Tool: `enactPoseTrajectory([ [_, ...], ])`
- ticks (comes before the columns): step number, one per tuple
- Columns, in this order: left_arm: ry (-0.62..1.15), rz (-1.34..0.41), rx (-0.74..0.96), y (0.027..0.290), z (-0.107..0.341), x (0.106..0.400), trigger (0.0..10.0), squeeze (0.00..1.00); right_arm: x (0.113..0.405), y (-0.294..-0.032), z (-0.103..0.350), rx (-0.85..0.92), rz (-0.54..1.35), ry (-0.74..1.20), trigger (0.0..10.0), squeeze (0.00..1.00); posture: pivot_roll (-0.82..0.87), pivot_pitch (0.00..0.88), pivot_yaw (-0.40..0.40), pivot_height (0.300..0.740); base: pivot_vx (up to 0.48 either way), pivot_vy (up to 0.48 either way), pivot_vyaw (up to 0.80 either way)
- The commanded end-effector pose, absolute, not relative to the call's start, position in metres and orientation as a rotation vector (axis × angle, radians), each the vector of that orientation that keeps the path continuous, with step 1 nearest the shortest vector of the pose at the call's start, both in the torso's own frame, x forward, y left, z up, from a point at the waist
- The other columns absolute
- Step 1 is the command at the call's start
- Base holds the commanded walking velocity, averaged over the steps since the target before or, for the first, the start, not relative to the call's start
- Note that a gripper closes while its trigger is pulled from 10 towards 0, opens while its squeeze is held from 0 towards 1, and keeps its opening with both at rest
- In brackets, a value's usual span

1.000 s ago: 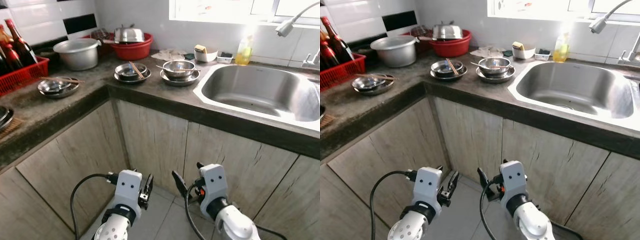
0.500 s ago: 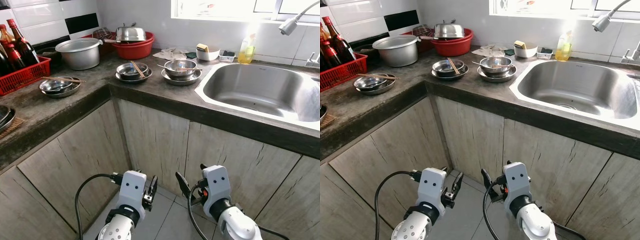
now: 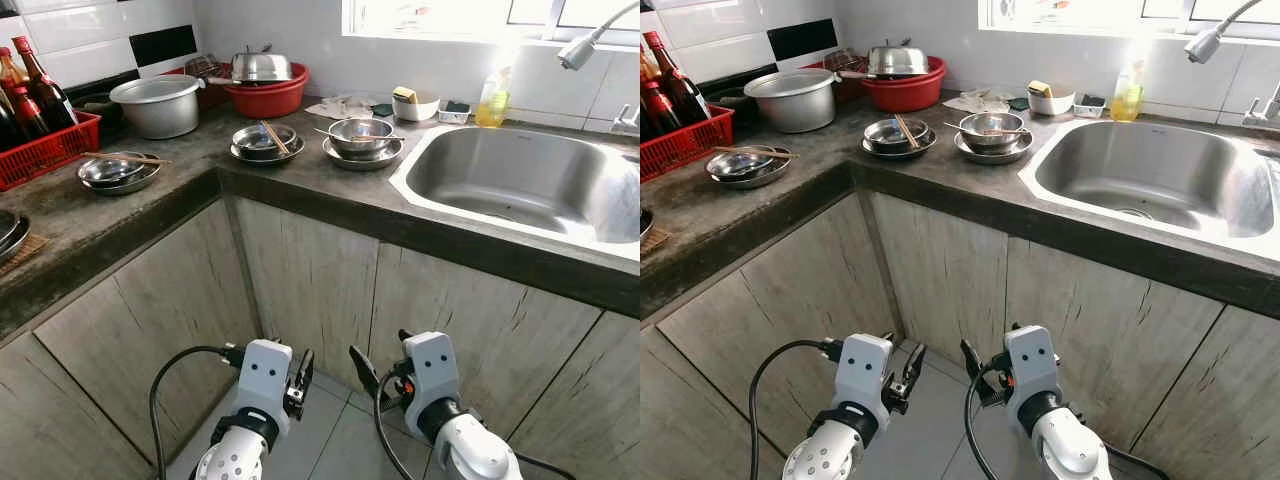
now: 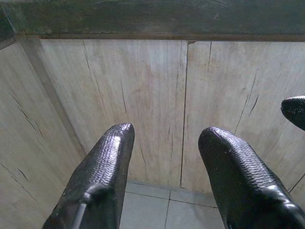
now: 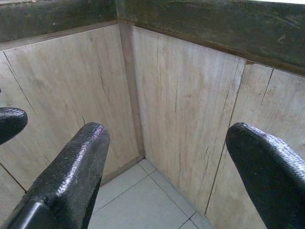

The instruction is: Kitchen organization

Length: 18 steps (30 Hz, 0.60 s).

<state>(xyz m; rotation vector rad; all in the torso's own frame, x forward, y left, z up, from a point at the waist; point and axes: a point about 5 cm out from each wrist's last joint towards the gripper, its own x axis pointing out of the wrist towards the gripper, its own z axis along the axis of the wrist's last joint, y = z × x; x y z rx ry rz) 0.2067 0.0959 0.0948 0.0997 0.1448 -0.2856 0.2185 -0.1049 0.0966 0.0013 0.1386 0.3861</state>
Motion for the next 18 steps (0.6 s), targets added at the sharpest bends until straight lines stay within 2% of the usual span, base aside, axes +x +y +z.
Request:
enactPoseTrajectory([
  [1, 0.157, -0.280, 0.109, 0.0963, 0.0925, 0.2073, 10.0, 0.00, 0.2203, -0.1043, 0.0977, -0.001, 0.391, 0.127, 10.0, 0.00, 0.06, 0.000, -0.007, 0.740, 0.000, 0.000, 0.00],
  [18, 0.157, -0.280, 0.109, 0.0963, 0.0925, 0.2073, 10.0, 0.00, 0.2203, -0.1043, 0.0977, -0.001, 0.391, 0.127, 10.0, 0.00, 0.06, 0.000, -0.007, 0.740, 0.000, 0.000, 0.00],
])
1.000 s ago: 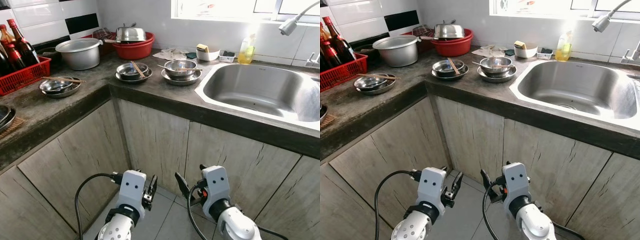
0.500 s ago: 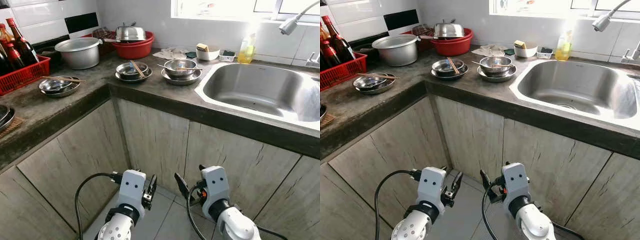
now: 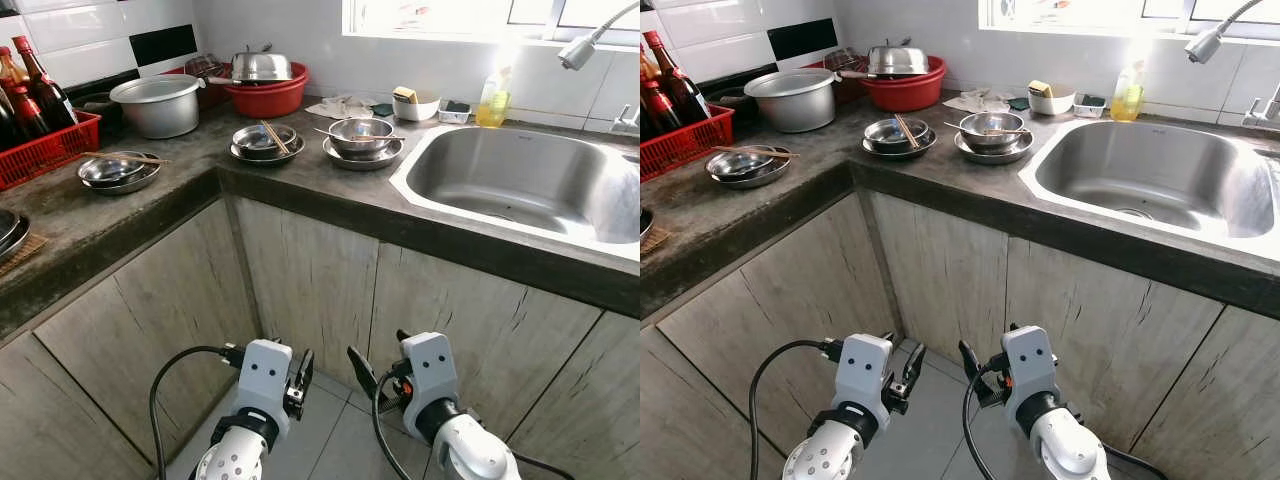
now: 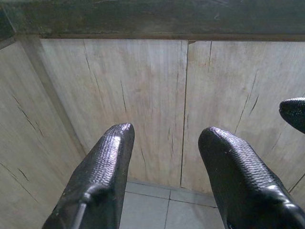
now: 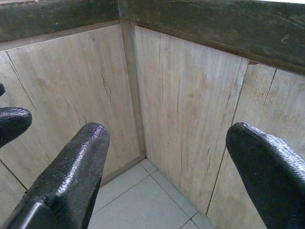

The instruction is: Kitchen organization

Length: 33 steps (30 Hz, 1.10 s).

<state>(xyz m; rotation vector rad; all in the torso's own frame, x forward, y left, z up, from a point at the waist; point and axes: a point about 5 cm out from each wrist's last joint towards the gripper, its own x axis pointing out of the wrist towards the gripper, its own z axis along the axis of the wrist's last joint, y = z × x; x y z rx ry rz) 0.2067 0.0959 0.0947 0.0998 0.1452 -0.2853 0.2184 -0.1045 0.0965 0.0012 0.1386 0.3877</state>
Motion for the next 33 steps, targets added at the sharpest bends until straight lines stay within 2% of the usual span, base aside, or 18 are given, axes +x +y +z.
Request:
enactPoseTrajectory([
  [1, 0.157, -0.280, 0.109, 0.0963, 0.0925, 0.2073, 10.0, 0.00, 0.2203, -0.1043, 0.0977, -0.001, 0.391, 0.127, 10.0, 0.00, 0.06, 0.000, -0.007, 0.740, 0.000, 0.000, 0.00],
  [30, 0.121, -0.266, 0.118, 0.0945, 0.0951, 0.2078, 10.0, 0.00, 0.2222, -0.1126, 0.0955, 0.004, 0.343, 0.139, 10.0, 0.00, 0.06, 0.000, -0.025, 0.740, 0.000, 0.000, 0.00],
  [33, 0.161, -0.266, 0.098, 0.0934, 0.0938, 0.2066, 10.0, 0.00, 0.2220, -0.1130, 0.0948, 0.002, 0.341, 0.150, 10.0, 0.00, 0.06, 0.000, -0.023, 0.740, 0.000, 0.000, 0.00],
])
